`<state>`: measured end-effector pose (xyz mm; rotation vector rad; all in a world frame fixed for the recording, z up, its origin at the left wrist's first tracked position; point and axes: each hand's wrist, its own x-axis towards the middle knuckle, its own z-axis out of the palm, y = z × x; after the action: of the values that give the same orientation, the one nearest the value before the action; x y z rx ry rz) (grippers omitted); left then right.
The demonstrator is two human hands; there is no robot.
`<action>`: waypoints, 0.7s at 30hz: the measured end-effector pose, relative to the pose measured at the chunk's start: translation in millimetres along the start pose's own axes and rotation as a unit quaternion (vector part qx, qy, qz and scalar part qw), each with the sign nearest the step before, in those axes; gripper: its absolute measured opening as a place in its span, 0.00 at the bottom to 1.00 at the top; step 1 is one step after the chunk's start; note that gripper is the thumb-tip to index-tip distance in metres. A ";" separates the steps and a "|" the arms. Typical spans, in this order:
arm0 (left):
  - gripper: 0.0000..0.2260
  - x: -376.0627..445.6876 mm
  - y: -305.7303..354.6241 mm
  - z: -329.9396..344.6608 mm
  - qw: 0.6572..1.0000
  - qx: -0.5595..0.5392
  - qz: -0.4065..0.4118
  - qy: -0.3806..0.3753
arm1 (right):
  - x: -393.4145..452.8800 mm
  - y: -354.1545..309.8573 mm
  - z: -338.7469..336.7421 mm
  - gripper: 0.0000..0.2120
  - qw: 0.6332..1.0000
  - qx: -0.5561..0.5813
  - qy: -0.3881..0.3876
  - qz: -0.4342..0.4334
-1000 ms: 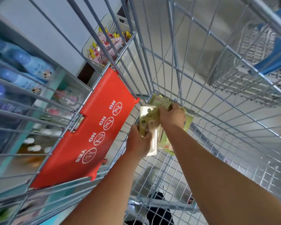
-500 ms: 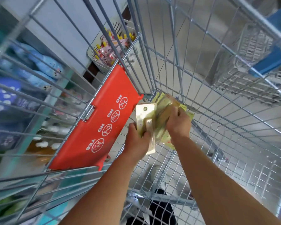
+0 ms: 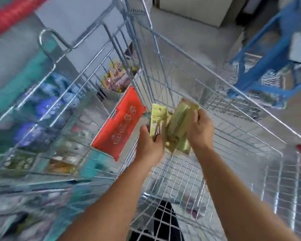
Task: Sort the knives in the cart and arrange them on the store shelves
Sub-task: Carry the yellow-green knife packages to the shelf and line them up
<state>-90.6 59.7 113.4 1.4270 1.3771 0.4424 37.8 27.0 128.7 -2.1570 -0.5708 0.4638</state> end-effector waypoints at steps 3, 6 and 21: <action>0.12 -24.5 26.9 -17.0 0.999 -0.007 0.040 0.033 | -20.2 -32.8 -25.1 0.14 0.999 -0.001 -0.006 -0.050; 0.14 -48.6 53.7 -40.6 0.995 -0.023 0.076 0.069 | -37.4 -66.6 -44.3 0.15 0.994 0.001 -0.013 -0.106; 0.10 -191.0 127.5 -187.0 0.906 -0.075 0.130 0.396 | -149.9 -252.4 -71.4 0.13 0.878 0.132 -0.215 -0.408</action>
<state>-233.7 -3.3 364.9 1.3554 1.7238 1.3898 -109.8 37.9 392.1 -1.3669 -1.4848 0.4980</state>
